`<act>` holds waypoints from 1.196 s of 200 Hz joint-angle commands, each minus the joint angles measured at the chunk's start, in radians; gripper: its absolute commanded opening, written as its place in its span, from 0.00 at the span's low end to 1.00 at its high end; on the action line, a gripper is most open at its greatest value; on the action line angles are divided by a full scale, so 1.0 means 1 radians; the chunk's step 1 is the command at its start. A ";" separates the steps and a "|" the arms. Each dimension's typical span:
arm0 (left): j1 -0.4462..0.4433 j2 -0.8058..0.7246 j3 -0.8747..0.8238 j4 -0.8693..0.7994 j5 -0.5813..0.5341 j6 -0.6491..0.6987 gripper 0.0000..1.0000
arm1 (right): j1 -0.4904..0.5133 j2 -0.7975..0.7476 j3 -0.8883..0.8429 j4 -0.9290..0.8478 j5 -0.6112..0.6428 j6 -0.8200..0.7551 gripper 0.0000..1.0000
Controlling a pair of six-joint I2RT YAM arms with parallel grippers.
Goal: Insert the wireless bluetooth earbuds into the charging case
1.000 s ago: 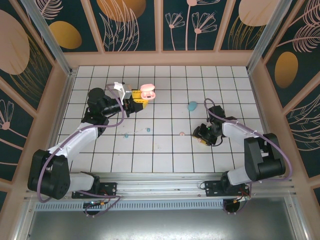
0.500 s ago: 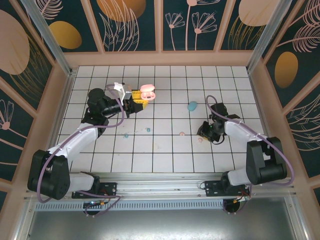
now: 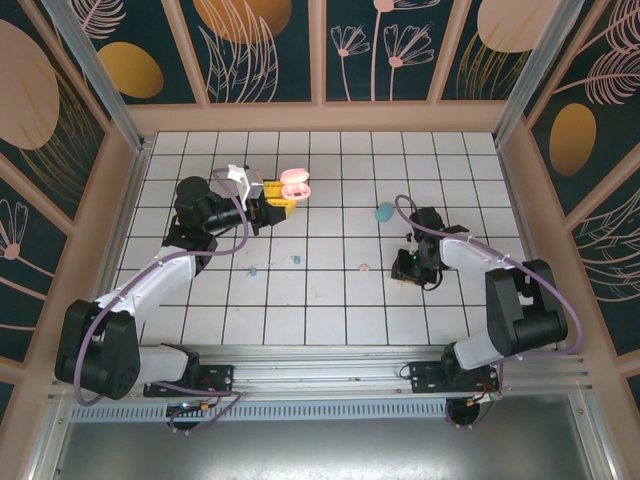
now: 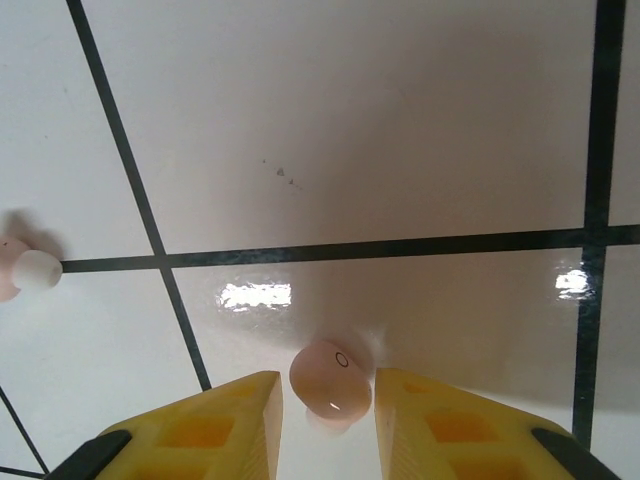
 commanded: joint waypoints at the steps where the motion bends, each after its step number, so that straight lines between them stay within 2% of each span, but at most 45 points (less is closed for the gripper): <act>1: 0.001 -0.022 -0.003 0.003 -0.007 0.017 0.14 | 0.008 0.020 0.019 -0.010 0.017 -0.028 0.31; 63: 0.001 -0.020 0.003 -0.002 -0.008 0.020 0.14 | 0.016 0.058 0.015 0.017 0.012 -0.023 0.27; 121: 0.001 -0.018 0.004 -0.010 -0.010 0.025 0.14 | 0.054 0.068 0.063 0.023 0.028 -0.016 0.16; 144: 0.001 -0.021 0.004 -0.013 -0.014 0.030 0.14 | 0.075 0.052 0.110 -0.006 0.068 -0.018 0.10; 186: 0.000 -0.017 -0.001 -0.005 -0.019 0.029 0.14 | 0.117 -0.003 0.211 -0.076 0.164 -0.008 0.07; 239: 0.001 -0.014 -0.011 0.008 -0.019 0.029 0.14 | 0.194 -0.073 0.454 -0.171 0.267 -0.005 0.02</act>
